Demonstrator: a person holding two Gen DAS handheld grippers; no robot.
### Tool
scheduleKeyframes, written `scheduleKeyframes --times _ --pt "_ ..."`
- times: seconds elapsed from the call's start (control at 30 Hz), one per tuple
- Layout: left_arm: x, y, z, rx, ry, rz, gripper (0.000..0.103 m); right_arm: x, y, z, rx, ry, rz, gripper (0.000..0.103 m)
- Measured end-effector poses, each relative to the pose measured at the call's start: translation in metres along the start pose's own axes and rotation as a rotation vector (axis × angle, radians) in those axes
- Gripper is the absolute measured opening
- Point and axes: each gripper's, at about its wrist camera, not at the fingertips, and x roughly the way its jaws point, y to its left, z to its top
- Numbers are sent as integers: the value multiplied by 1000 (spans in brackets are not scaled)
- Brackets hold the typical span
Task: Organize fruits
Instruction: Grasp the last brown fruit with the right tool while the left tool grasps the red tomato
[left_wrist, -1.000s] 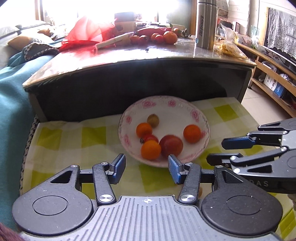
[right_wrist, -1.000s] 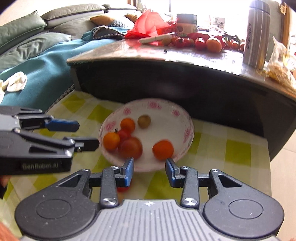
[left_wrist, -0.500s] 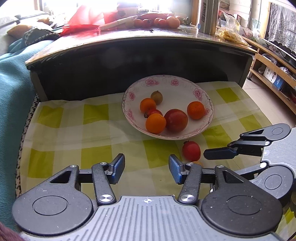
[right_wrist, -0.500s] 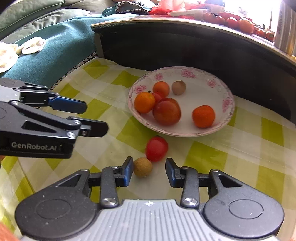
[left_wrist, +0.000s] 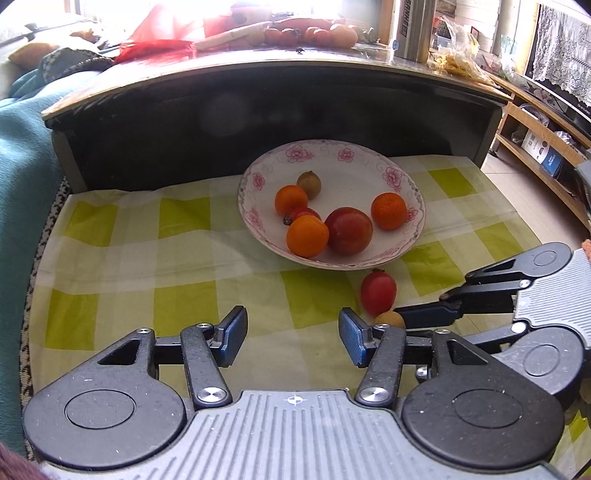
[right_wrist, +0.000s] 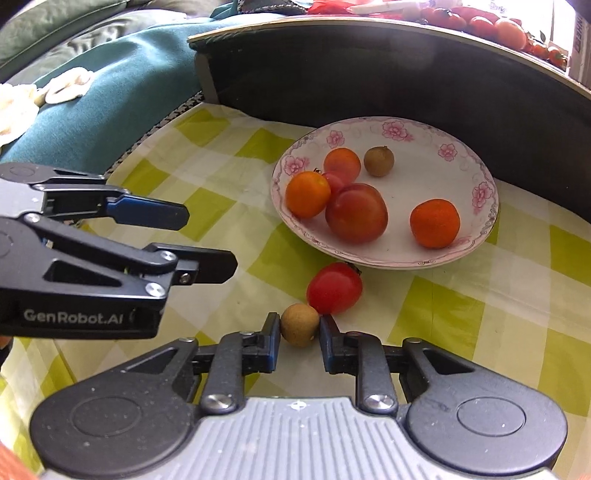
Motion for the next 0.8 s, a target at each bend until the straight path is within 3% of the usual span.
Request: scheduleKeyframes --times 0.23,0.43,0.6,0.8 --pt "18 -34 0 95 6 -103 62 -31 -24 -15 36 30 -46 26" --pt "44 -61 1 131 12 -105 57 -51 -45 -32 59 89 -83 26" --pt "51 -61 0 96 -5 -74 38 -52 -55 -32 89 82 -75 26" --pt "41 -60 -6 114 16 -74 37 -48 -60 -29 91 83 -89 26"
